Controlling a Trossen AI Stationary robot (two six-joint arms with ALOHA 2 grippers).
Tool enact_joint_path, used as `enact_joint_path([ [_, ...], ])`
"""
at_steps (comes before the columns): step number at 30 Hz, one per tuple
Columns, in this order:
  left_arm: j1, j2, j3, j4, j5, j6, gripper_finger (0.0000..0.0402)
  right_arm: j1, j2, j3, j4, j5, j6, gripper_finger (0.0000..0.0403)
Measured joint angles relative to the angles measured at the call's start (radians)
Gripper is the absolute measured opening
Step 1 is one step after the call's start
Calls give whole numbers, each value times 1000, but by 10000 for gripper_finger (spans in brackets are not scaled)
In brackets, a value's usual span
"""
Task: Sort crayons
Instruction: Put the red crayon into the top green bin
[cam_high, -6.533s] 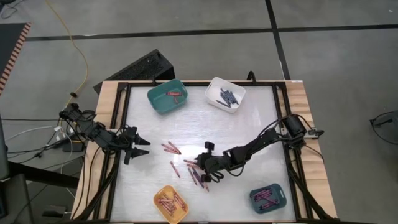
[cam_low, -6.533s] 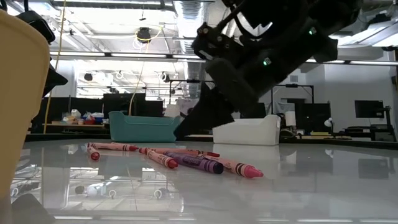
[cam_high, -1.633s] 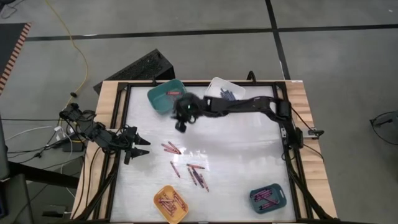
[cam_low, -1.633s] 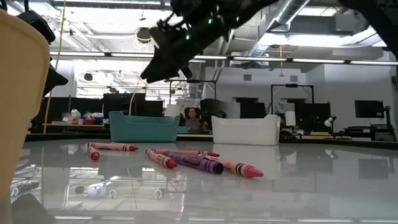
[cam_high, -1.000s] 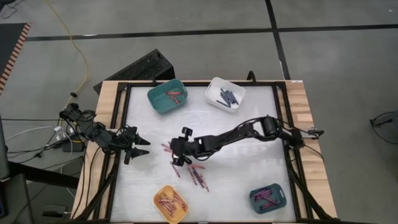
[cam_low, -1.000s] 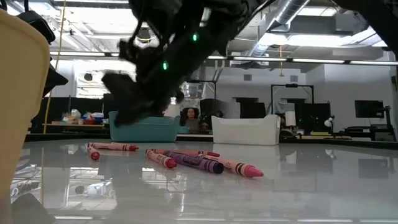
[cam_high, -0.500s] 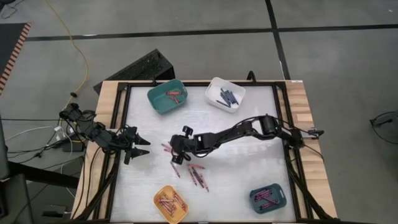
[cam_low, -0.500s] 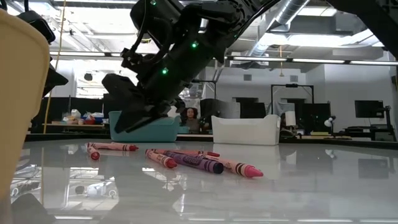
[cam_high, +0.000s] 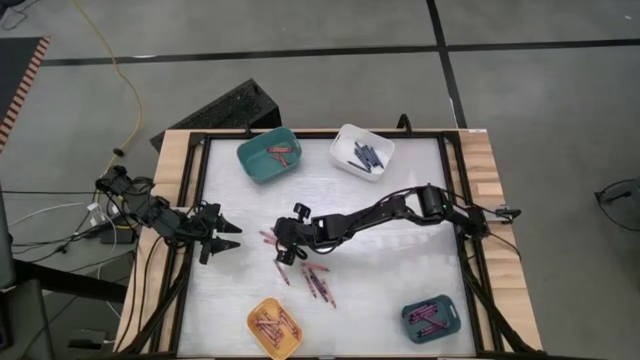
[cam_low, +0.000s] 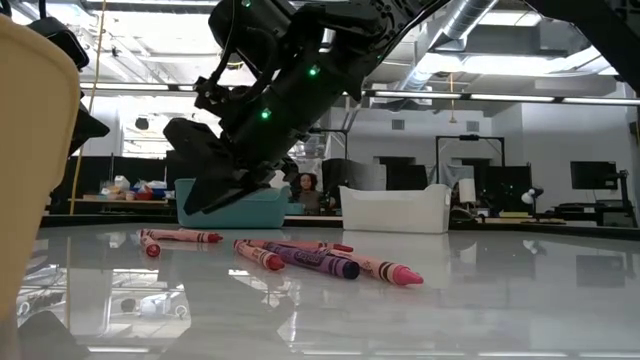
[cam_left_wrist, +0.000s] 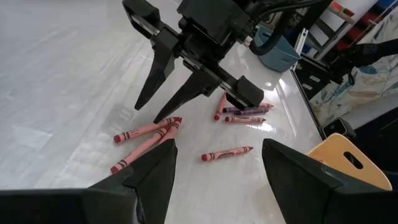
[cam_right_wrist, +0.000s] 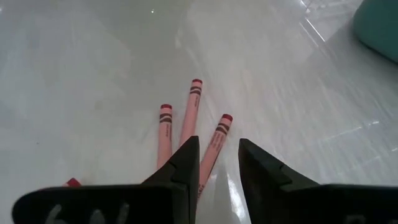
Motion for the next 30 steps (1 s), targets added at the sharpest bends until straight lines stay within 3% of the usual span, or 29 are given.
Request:
enact_joint_path([
  [20,0,0,0,0,2,0,228,1,90,5,45,16,29,105],
  [30,0,0,0,0,2,0,228,0,92,4,3,23,86,46],
])
